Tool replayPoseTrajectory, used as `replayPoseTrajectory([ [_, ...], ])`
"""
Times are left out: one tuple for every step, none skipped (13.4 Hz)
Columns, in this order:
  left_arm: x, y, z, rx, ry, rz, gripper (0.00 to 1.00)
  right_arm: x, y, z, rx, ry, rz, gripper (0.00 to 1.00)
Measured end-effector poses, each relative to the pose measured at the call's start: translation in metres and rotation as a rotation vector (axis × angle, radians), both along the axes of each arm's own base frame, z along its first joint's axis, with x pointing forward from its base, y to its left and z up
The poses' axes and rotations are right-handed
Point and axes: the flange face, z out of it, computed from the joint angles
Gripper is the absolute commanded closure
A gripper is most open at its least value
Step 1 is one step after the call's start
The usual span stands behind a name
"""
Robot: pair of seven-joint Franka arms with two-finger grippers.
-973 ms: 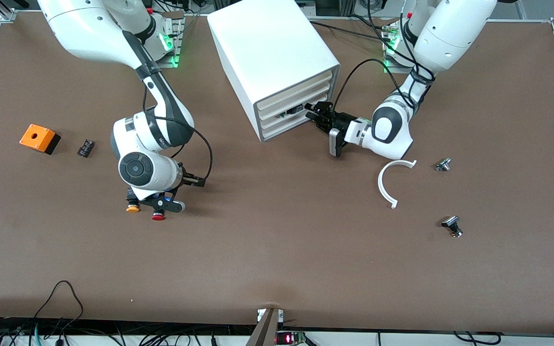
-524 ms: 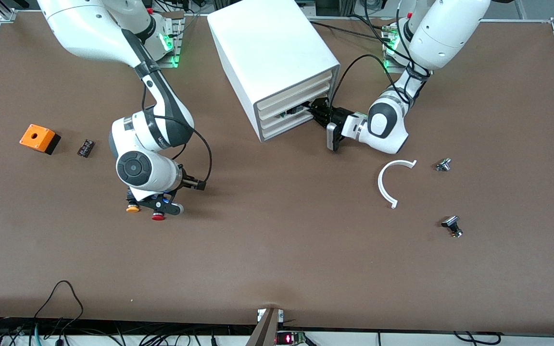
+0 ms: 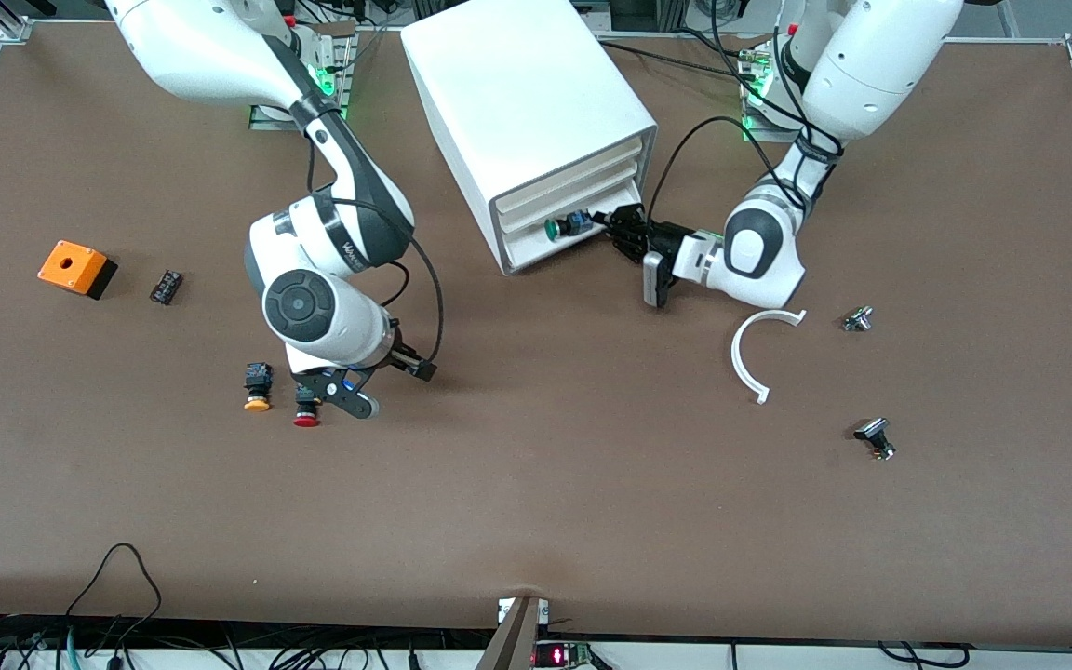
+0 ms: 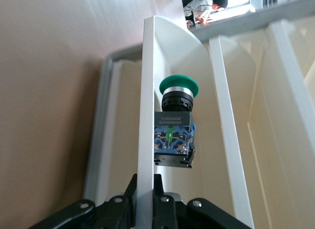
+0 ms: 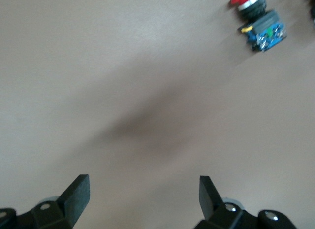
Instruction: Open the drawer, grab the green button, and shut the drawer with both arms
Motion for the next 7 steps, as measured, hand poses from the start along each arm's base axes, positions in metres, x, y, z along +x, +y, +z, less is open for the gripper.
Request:
replayPoseTrajectory([
  [0.021,0.009,0.007,0.026,-0.016,-0.004,1.0,0.0,0.011,0.002,0.001,-0.008,-0.028,0.02],
  [0.041,0.017,0.013,0.052,-0.025,-0.003,1.0,0.0,0.022,0.006,0.005,-0.017,-0.054,0.02],
  [0.058,0.024,0.017,0.069,-0.03,-0.001,1.0,-0.001,0.033,0.009,0.008,-0.026,-0.082,0.02],
  [0.07,0.028,0.019,0.076,-0.033,0.001,1.0,-0.002,0.043,0.013,0.012,-0.035,-0.112,0.02],
  [0.079,0.031,0.019,0.074,-0.035,0.004,1.0,-0.003,0.055,0.018,0.019,-0.043,-0.146,0.02],
  [0.084,0.032,0.016,0.074,-0.035,0.006,1.0,-0.006,0.069,0.022,0.028,-0.049,-0.178,0.02],
  [0.088,0.034,0.014,0.073,-0.034,0.003,0.21,-0.01,0.083,0.025,0.036,-0.053,-0.206,0.02],
])
